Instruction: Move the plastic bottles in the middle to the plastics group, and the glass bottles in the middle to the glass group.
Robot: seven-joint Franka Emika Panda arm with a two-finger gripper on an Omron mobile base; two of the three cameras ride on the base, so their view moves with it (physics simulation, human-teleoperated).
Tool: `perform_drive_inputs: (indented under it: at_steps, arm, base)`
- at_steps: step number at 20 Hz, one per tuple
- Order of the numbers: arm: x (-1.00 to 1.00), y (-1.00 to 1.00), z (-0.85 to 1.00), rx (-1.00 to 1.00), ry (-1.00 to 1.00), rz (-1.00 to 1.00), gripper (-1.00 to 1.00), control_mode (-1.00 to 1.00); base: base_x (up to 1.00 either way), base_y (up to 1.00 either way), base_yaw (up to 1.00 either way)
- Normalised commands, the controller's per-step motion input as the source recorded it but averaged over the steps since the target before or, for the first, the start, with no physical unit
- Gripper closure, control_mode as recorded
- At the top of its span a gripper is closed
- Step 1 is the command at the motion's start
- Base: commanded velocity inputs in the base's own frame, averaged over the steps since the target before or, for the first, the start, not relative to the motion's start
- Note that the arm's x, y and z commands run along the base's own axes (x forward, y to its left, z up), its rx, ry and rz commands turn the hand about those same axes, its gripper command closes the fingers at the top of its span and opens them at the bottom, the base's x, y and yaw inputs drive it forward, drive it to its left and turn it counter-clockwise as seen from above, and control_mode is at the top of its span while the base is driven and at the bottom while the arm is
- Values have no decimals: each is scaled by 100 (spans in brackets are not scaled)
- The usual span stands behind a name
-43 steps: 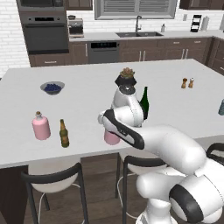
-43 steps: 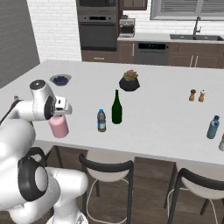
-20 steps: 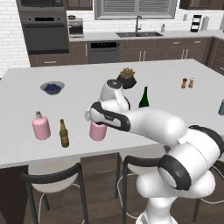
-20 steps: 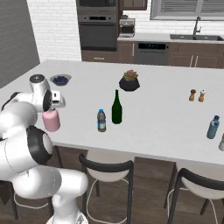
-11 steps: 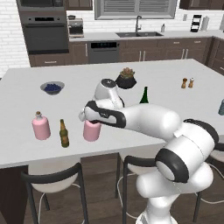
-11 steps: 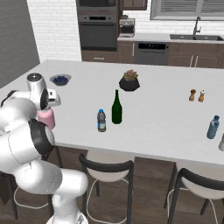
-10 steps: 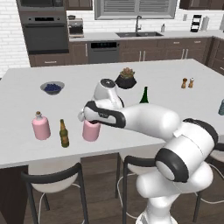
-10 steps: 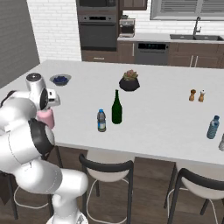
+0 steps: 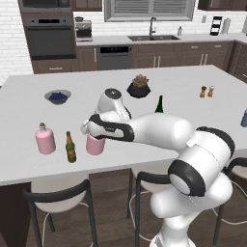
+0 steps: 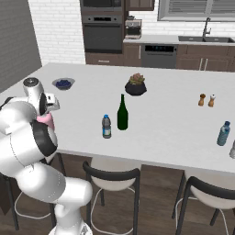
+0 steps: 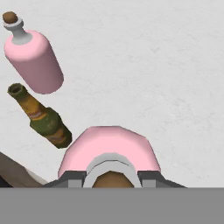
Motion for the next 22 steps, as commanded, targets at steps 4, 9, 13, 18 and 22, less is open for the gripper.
perform_drive_inputs:
  at_steps: [4,9,13,18,22]
  arm:
    - [21,1,0,0,0,1,100,-100]
    - [3,6,-17,0,0,1,100,-100]
    - [0,18,-42,0,0,0,100,-100]
    - [7,12,-19,0,0,0,100,-100]
    - [17,4,-1,0,-1,0,100,-100]
  base:
    - [0,0,0]
    - [0,0,0]
    - [0,0,0]
    - [0,0,0]
    - [0,0,0]
